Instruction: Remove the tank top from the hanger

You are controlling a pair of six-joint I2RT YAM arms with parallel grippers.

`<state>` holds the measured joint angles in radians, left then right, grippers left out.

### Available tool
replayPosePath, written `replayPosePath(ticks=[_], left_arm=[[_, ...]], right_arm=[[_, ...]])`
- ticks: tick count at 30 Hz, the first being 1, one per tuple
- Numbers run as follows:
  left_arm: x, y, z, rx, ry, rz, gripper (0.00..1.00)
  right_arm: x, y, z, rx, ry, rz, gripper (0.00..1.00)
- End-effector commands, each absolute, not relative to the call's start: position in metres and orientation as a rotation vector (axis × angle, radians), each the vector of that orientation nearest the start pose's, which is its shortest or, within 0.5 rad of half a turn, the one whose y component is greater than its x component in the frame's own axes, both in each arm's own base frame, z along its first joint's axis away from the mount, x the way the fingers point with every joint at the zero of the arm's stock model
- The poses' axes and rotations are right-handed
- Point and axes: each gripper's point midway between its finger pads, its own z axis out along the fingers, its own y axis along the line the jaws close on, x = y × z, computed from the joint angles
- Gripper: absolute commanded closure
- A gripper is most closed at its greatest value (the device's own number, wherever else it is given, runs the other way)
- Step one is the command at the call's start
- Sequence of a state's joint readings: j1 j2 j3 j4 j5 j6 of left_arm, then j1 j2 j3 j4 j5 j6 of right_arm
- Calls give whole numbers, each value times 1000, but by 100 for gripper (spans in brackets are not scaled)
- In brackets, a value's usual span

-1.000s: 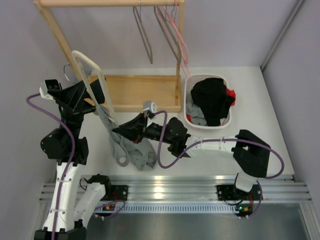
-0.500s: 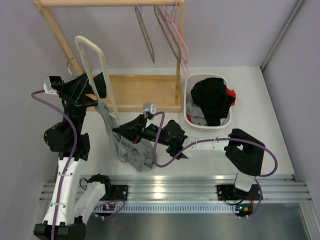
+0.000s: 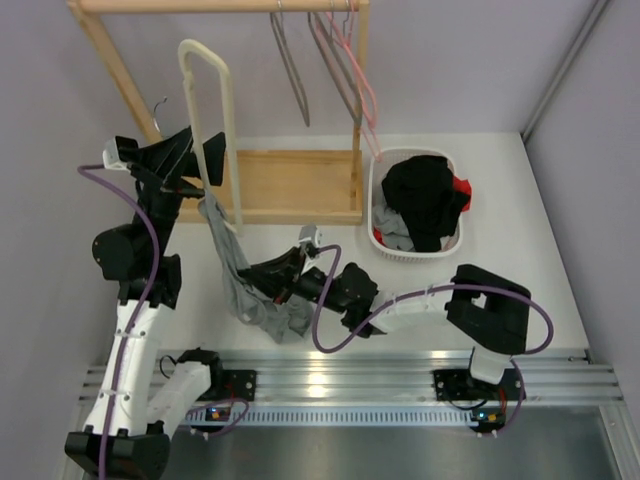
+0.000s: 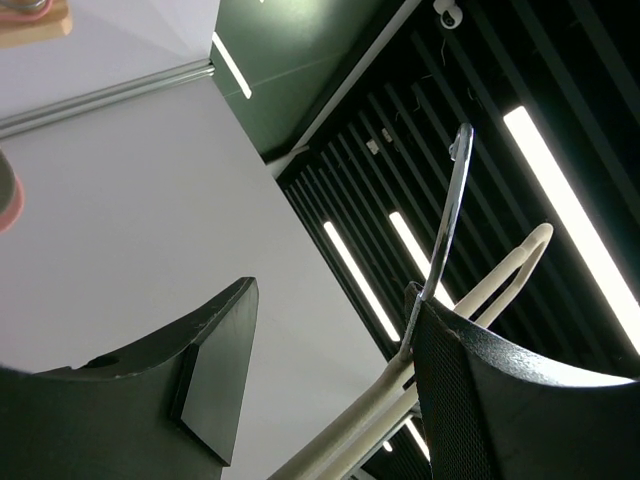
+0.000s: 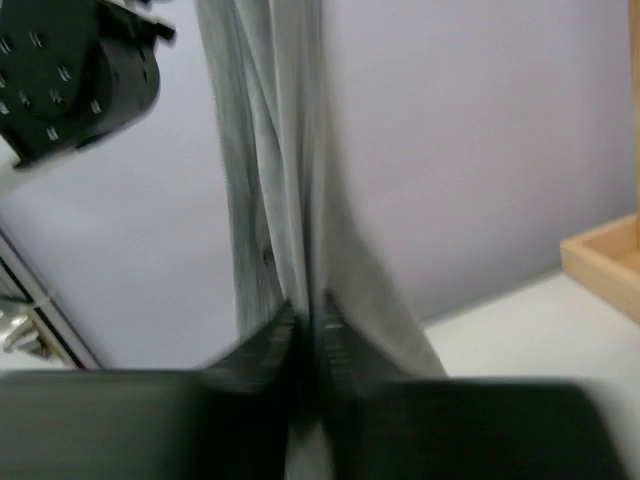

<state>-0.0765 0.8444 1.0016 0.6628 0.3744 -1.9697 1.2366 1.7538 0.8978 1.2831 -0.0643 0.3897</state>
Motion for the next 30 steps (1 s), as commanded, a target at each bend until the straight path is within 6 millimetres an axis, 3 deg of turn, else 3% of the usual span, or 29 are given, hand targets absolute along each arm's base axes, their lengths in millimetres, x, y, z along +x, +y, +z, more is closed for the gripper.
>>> replayPosePath(ticks=[1,2,4,5,7,8,10,11,13,14,16,17,20,23,30], left_arm=[[133,-95,652,-247,580,-2084,100],[132,-97,648,-242,602,-2057,100],[140,-104,628,-263,693,-1944,100],[144,-106,621,-278,731,-1890,100],[162,-112,596,-307,873,-1713,100],[151,-112,598,-276,889,-1645,100],[159,-114,577,-257,1002,-1461,100],[150,-114,576,-222,1001,-1423,100],[151,-114,561,-197,1055,-1342,100],[146,-119,554,-159,1080,-1338,100],[144,-124,541,-115,1117,-1324,100],[145,-129,530,-97,1160,-1335,100],[152,-138,504,-71,1240,-1357,100],[154,-144,486,-55,1295,-1385,100],[153,-149,477,-19,1325,-1393,100]], right_arm=[[113,499,176,-791,1489,1382,69],[113,489,184,-777,1483,1371,51],[122,476,200,-742,1461,1308,27],[122,464,227,-721,1413,1305,25],[134,448,234,-715,1454,1182,23],[135,435,267,-680,1410,1177,23],[141,418,274,-685,1441,1093,21],[139,405,307,-653,1390,1105,19],[141,391,322,-664,1391,1062,17],[140,379,355,-634,1334,1078,16],[138,368,378,-630,1302,1090,14],[135,356,405,-601,1249,1118,13],[129,339,449,-569,1160,1195,11],[123,336,476,-568,1101,1267,10],[113,342,503,-593,1019,1332,10]])
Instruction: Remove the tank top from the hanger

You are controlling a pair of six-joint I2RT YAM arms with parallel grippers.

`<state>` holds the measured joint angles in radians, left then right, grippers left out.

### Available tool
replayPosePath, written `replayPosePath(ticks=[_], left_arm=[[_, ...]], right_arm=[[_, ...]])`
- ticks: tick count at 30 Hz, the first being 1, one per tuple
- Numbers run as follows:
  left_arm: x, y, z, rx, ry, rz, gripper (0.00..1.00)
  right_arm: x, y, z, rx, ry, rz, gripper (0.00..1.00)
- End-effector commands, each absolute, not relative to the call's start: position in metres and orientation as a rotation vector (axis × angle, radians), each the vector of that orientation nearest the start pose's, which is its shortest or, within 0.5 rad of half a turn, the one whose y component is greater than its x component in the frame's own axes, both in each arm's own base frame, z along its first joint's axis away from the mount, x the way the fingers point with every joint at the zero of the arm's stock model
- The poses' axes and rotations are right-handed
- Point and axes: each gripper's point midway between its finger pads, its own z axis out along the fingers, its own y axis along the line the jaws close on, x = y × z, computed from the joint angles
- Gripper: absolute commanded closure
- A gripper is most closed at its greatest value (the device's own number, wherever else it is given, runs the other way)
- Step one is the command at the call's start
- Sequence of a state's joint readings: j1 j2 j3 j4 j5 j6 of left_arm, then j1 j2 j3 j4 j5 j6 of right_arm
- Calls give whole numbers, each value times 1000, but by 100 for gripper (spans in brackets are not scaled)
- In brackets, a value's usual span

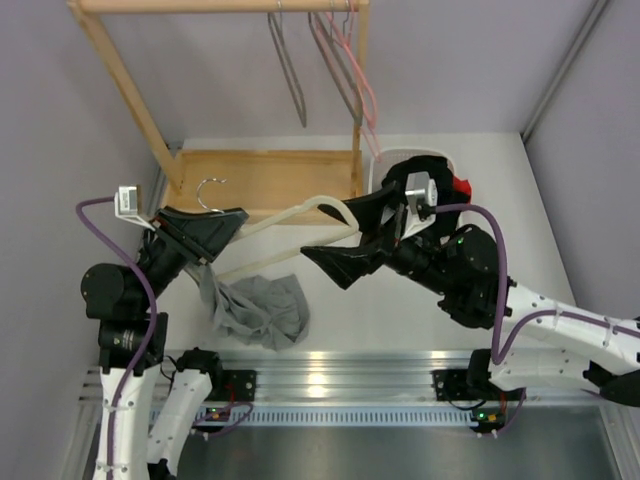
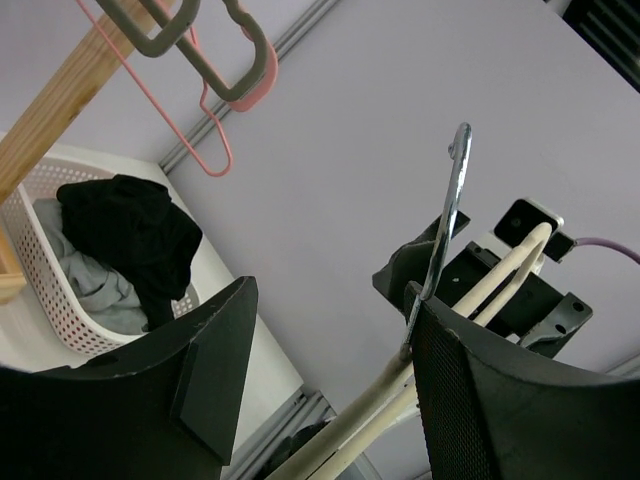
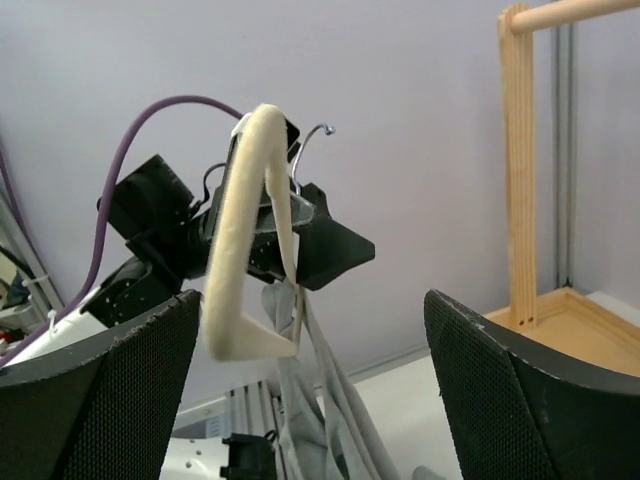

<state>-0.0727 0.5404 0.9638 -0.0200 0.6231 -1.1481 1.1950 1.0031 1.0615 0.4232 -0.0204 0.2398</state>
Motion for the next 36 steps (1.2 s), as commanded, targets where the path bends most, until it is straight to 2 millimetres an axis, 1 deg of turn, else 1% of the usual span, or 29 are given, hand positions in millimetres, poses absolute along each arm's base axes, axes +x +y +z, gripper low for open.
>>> replayPosePath(ticks=[1,3,5,6,7,9,10,11,14,16,18,19,21,22,24,25,27,30,32,33,36], left_arm=[[152,-149,477,-12,1326,-1395,100],[153,-150,475,-11,1332,-1394,100],[155,-150,470,-10,1341,-1390,100],[156,-150,468,-10,1343,-1386,100],[156,-150,466,-11,1345,-1385,100],[158,-150,461,-10,1354,-1379,98],[158,-150,459,-9,1354,-1377,94],[158,-151,458,-4,1359,-1377,84],[156,-152,455,22,1364,-1369,71],[152,-154,455,59,1364,-1365,65],[148,-156,455,97,1365,-1361,52],[144,-157,457,118,1360,-1360,41],[137,-160,457,172,1361,-1361,32],[133,-161,459,191,1359,-1362,23],[124,-164,463,241,1343,-1361,14],[119,-165,463,274,1340,-1364,2],[107,-168,468,357,1309,-1341,2],[90,-171,474,451,1275,-1333,2],[88,-171,475,464,1266,-1325,2],[89,-171,474,461,1269,-1325,3],[93,-171,474,459,1270,-1317,3]], right_arm=[[113,343,503,-592,1019,1333,10],[113,345,505,-588,1021,1341,14],[115,343,507,-559,1035,1350,56],[122,340,507,-517,1053,1336,73],[124,339,505,-502,1063,1335,100],[132,331,507,-430,1082,1320,100],[133,329,506,-418,1089,1318,100],[134,325,508,-398,1094,1325,100],[139,318,510,-357,1116,1323,100],[143,315,510,-342,1124,1321,100],[145,310,512,-318,1128,1336,100],[147,306,515,-305,1125,1337,100],[151,304,513,-278,1144,1342,100],[154,301,515,-266,1143,1340,100],[159,297,515,-246,1156,1341,100],[158,295,517,-243,1152,1346,100],[164,292,518,-230,1160,1343,100],[163,291,522,-248,1159,1372,100],[162,294,523,-253,1164,1398,100],[157,297,524,-278,1162,1419,100],[155,305,521,-309,1173,1444,100]])
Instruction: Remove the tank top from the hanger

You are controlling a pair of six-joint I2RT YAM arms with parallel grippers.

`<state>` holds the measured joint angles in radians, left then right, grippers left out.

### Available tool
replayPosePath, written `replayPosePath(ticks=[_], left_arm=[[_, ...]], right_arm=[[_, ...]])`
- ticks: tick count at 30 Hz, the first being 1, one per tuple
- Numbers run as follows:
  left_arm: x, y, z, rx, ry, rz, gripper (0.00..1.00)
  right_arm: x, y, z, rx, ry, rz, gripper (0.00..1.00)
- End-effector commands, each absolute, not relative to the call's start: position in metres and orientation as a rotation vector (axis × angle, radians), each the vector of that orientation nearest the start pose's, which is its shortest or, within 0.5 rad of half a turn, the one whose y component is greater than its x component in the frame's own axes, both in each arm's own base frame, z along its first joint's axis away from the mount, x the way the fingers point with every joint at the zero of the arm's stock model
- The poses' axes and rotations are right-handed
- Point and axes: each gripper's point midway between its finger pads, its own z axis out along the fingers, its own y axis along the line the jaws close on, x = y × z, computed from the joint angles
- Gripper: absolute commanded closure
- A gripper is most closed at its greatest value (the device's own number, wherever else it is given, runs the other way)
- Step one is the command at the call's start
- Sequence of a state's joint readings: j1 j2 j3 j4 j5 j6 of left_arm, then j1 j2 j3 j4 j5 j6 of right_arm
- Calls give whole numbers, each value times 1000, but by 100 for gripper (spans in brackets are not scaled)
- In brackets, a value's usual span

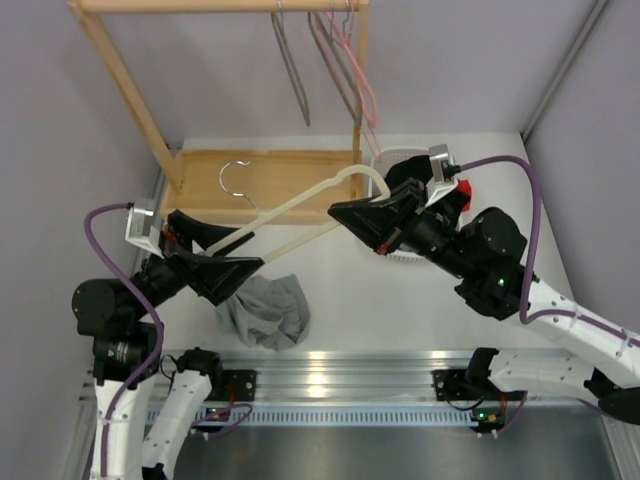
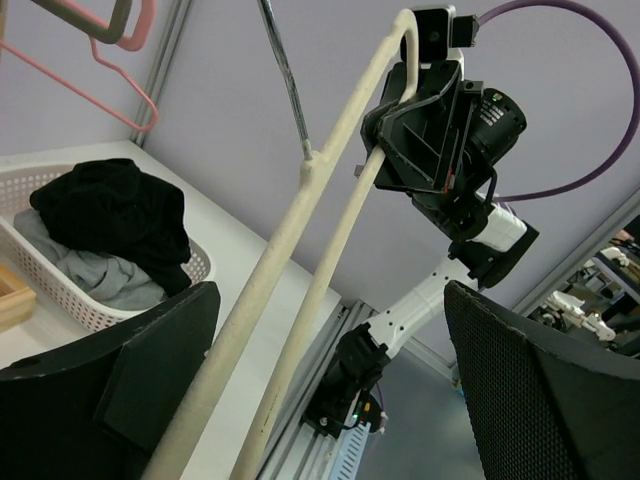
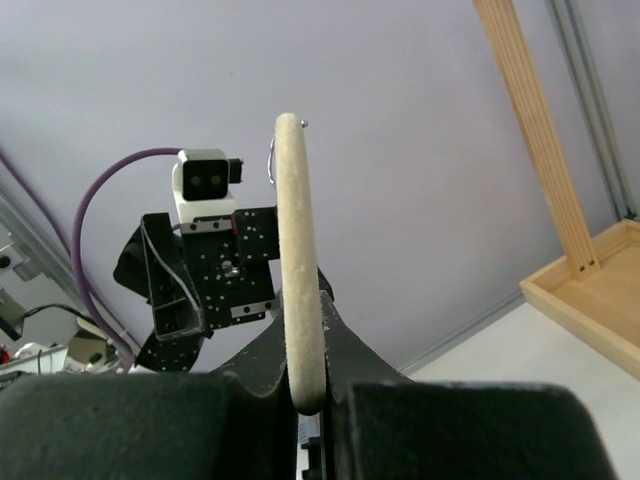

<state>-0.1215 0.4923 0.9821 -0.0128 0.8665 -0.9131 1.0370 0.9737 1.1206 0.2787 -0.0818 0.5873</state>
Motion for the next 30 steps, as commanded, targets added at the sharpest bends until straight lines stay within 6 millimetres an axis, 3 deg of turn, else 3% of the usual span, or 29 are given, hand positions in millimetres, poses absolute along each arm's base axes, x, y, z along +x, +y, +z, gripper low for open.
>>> replayPosePath(ticks=[1,8,14,16,21,28,30], left_arm=[[92,-171,474,466,1264,-1311,3],[94,-169,486,509,1211,-1232,2],[121,-163,514,337,1227,-1276,2],[132,-167,515,329,1264,-1309,2],[155,-177,493,339,1372,-1371,2],[159,-181,470,380,1395,-1379,2],[148,-184,476,449,1344,-1411,13]], right_arm=[[154,307,521,-317,1173,1448,100],[145,301,520,-390,1160,1424,100],[129,302,510,-500,1138,1436,100],[126,300,508,-492,1132,1448,100],[123,294,516,-483,1101,1456,100],[121,295,520,-484,1083,1470,100],[123,298,518,-487,1092,1473,100]])
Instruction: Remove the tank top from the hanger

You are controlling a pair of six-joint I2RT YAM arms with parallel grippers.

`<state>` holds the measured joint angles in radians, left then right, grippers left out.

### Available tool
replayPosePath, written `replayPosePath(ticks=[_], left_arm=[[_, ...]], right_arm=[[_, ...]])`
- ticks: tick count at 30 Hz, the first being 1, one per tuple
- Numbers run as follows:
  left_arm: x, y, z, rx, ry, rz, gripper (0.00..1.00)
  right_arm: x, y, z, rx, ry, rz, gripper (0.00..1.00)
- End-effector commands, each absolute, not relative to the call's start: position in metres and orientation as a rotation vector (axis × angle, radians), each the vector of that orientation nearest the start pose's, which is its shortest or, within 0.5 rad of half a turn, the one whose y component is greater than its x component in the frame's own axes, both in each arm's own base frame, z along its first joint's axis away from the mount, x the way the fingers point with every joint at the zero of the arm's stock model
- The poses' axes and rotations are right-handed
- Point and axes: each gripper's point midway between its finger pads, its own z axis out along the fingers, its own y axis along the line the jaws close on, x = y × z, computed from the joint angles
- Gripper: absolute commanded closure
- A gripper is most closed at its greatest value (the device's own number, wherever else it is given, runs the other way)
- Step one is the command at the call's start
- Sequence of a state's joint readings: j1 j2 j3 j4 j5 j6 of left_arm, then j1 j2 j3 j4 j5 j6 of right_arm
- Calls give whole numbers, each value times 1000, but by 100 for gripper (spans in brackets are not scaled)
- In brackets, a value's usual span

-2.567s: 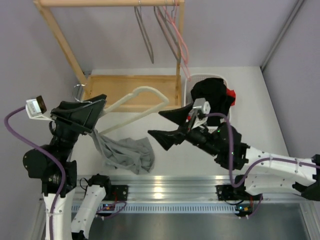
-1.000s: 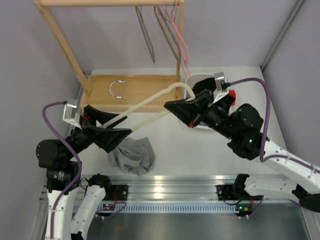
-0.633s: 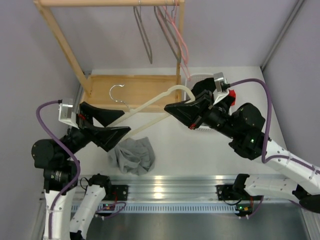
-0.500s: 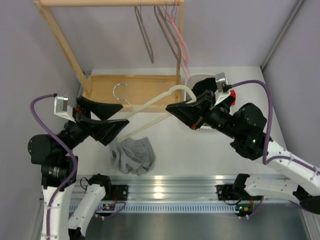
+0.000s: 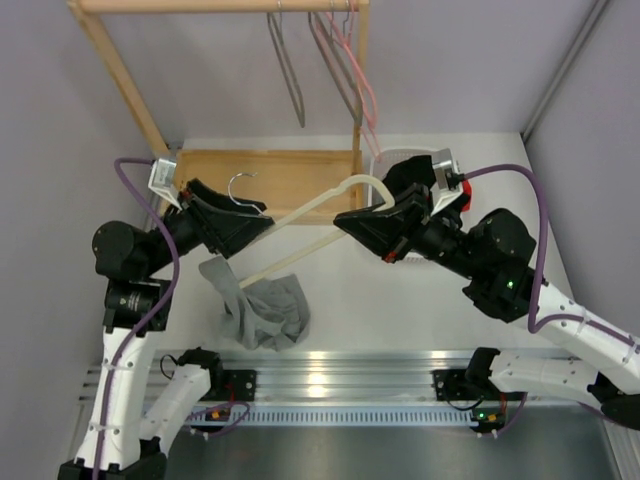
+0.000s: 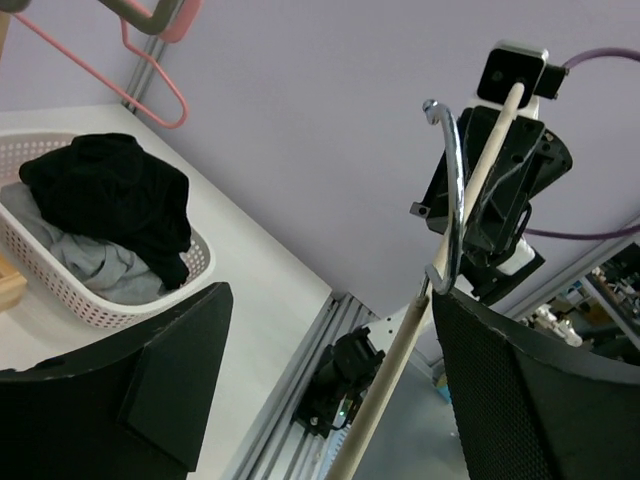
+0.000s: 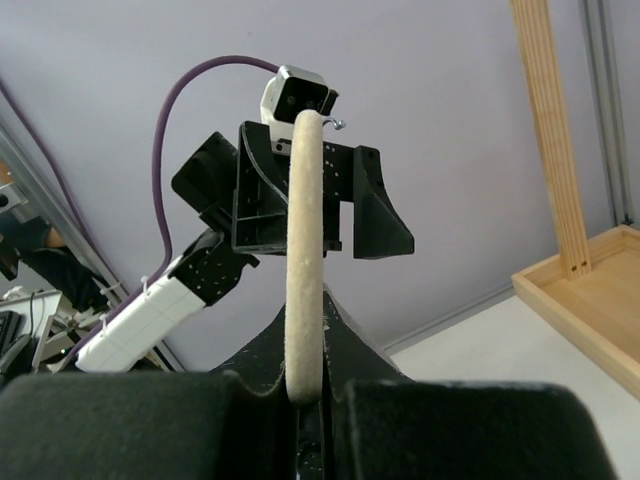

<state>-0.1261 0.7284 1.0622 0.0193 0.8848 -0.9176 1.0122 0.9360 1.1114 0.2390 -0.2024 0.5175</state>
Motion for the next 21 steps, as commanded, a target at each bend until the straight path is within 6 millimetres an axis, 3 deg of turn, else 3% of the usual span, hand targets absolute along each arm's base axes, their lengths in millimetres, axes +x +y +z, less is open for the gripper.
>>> replayPosePath(ticks=[1,2,3,10,13,16,17,18,19,21], left_arm=[[146,-187,472,437,1352,-1472,16],[132,-187,485,527,1240,-1472,18],[127,-188,485,538,1218,-1504,18],[117,-193,480,583,1220,-1572,16],[115,-194,481,590,1214,-1572,24],[115,-194,480,602,1212,-1569,55],[115,-195,479,605,1214,-1569,79],[116,-195,478,608,1222,-1570,90],[117,-196,475,616,1236,-1578,97],[117,-198,471,622,1248,-1588,100]], right_arm=[[123,299,518,-489,1094,1474,100],[122,300,517,-494,1092,1482,100],[122,302,517,-492,1095,1489,100],[123,307,517,-495,1093,1500,100],[125,309,517,-494,1092,1502,100],[127,311,516,-494,1100,1501,100],[127,312,516,-495,1101,1502,100],[127,311,516,-491,1100,1499,100],[128,311,517,-489,1098,1495,100],[129,312,517,-488,1095,1491,100]])
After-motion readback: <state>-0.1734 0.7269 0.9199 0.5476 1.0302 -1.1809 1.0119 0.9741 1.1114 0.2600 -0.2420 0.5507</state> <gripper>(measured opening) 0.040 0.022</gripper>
